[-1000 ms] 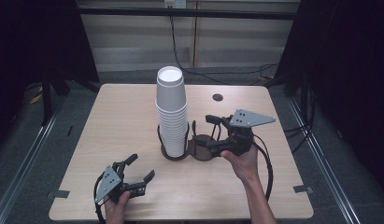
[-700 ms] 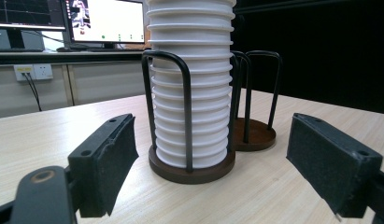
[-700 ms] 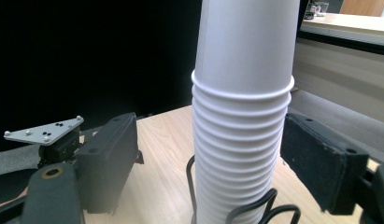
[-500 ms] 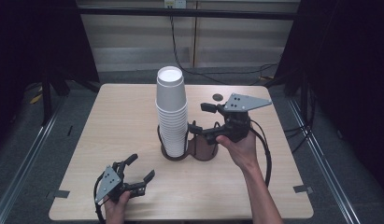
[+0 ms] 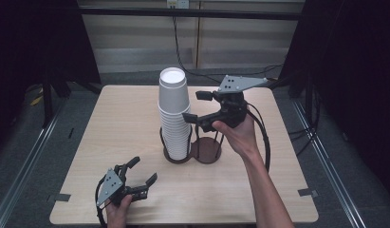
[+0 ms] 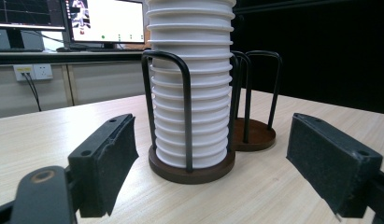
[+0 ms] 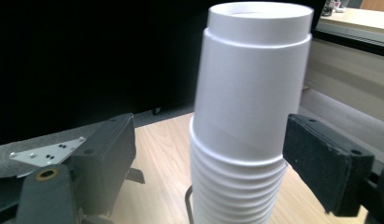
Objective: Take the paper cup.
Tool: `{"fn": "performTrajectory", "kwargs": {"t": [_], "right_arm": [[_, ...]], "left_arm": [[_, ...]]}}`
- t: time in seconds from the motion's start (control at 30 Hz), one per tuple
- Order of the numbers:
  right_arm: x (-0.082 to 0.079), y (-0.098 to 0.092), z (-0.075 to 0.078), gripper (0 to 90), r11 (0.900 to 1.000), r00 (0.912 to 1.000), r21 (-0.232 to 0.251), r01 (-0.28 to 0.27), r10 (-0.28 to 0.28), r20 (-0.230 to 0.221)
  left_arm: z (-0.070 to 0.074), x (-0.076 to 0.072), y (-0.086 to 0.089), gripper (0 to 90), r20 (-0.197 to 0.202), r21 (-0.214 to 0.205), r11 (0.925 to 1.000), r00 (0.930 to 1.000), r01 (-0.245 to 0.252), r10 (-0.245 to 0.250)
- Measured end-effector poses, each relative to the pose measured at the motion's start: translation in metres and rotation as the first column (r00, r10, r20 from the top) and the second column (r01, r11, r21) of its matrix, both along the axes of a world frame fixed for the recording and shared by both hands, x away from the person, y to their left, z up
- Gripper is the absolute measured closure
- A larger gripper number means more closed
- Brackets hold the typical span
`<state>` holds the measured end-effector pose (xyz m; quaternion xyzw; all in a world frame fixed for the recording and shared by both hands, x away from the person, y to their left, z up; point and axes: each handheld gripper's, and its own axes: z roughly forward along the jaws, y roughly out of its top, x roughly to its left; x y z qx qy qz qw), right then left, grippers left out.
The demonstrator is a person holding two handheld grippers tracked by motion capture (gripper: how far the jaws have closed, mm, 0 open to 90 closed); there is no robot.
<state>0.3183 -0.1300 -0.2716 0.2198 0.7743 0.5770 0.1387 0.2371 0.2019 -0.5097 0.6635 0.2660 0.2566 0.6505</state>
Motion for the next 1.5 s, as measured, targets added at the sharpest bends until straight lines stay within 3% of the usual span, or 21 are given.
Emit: {"fn": "performTrajectory", "kwargs": {"t": [0.7, 1.27, 1.5], "right_arm": [[0.045, 0.025, 0.024, 14.8, 0.9921, 0.9982, -0.126, -0.001, -0.007, -0.060], [0.060, 0.043, 0.025, 15.9, 0.9887, 0.9972, -0.149, -0.010, -0.001, -0.074], [0.061, 0.052, 0.023, 16.6, 0.9871, 0.9981, -0.160, 0.001, -0.011, -0.060]], "left_arm": [[0.000, 0.000, 0.000, 15.8, 0.000, 0.000, 1.0000, 1.0000, 0.002, -0.002], [0.000, 0.000, 0.000, 15.7, -0.003, -0.005, 1.0000, 1.0000, 0.001, -0.001], [0.000, 0.000, 0.000, 15.7, -0.002, -0.006, 1.0000, 1.0000, 0.001, -0.001]]}}
